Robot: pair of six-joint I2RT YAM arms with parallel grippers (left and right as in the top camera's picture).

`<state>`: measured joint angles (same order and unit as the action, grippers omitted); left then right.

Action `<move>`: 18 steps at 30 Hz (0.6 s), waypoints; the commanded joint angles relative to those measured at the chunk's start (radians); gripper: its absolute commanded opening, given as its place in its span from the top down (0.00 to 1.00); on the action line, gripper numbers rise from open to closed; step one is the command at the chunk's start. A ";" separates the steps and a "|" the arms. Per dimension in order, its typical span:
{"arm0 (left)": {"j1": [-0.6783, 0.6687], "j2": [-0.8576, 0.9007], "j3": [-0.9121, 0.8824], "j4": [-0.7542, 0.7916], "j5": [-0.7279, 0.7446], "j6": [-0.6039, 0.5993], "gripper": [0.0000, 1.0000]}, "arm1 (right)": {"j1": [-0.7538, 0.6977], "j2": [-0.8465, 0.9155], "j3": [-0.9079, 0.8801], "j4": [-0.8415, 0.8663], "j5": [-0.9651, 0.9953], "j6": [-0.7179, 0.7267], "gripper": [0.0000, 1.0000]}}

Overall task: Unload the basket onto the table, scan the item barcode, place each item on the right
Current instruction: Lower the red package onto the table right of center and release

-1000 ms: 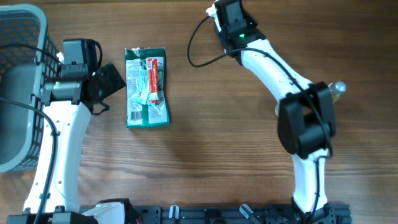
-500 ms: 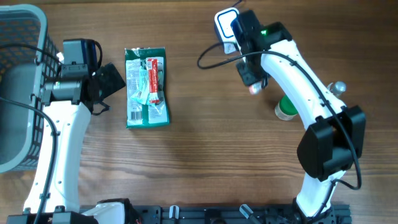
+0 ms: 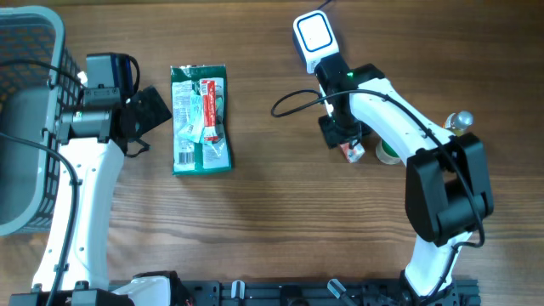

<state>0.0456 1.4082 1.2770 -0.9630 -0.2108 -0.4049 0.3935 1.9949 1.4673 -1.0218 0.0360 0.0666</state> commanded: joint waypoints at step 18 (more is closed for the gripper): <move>-0.005 0.002 0.000 0.002 0.002 0.008 0.00 | 0.000 0.011 -0.036 0.147 -0.196 0.020 0.56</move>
<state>0.0456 1.4082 1.2770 -0.9630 -0.2108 -0.4049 0.3939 1.9949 1.4403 -0.8993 -0.1364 0.0788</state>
